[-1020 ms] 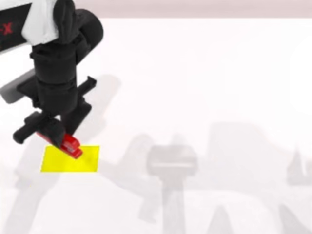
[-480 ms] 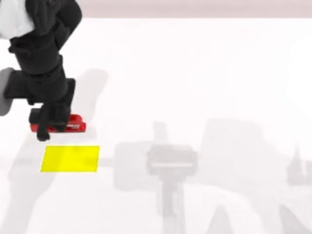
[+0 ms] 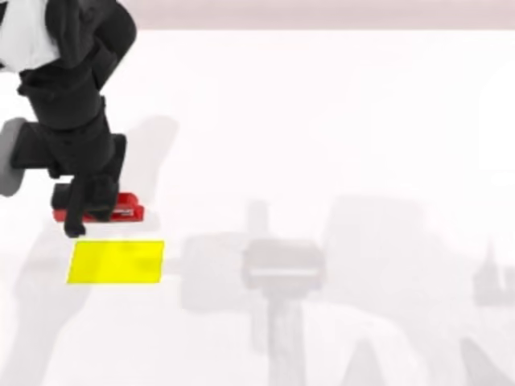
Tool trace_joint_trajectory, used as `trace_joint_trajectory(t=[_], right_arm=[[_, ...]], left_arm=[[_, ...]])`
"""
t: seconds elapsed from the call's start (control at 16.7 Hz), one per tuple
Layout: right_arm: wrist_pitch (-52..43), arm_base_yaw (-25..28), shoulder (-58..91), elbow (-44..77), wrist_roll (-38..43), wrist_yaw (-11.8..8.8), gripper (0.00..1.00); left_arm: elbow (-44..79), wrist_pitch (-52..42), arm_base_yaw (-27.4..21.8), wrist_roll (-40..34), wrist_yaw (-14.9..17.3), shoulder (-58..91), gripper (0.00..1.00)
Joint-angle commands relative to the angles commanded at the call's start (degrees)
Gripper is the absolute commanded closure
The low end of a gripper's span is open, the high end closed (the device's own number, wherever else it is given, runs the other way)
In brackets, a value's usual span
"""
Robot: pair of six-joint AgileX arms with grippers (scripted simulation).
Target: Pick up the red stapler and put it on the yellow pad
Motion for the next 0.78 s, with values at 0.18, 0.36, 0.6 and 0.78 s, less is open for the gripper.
trace_joint_trajectory(t=[0.18, 0.36, 0.6, 0.78], right_arm=[[0.0, 0.0, 0.0, 0.0, 0.0, 0.0, 0.00], [0.0, 0.0, 0.0, 0.0, 0.0, 0.0, 0.00], [0.0, 0.0, 0.0, 0.0, 0.0, 0.0, 0.00], [0.0, 0.0, 0.0, 0.0, 0.0, 0.0, 0.00]], left_arm=[[-4.7, 6.9, 0.4, 0.2, 0.1, 1.9, 1.00], [-10.1, 15.0, 0.6, 0.4, 0.0, 4.2, 1.00], [-13.7, 19.6, 0.9, 0.5, 0.0, 5.7, 1.00], [-13.7, 19.6, 0.9, 0.5, 0.0, 5.7, 1.00]])
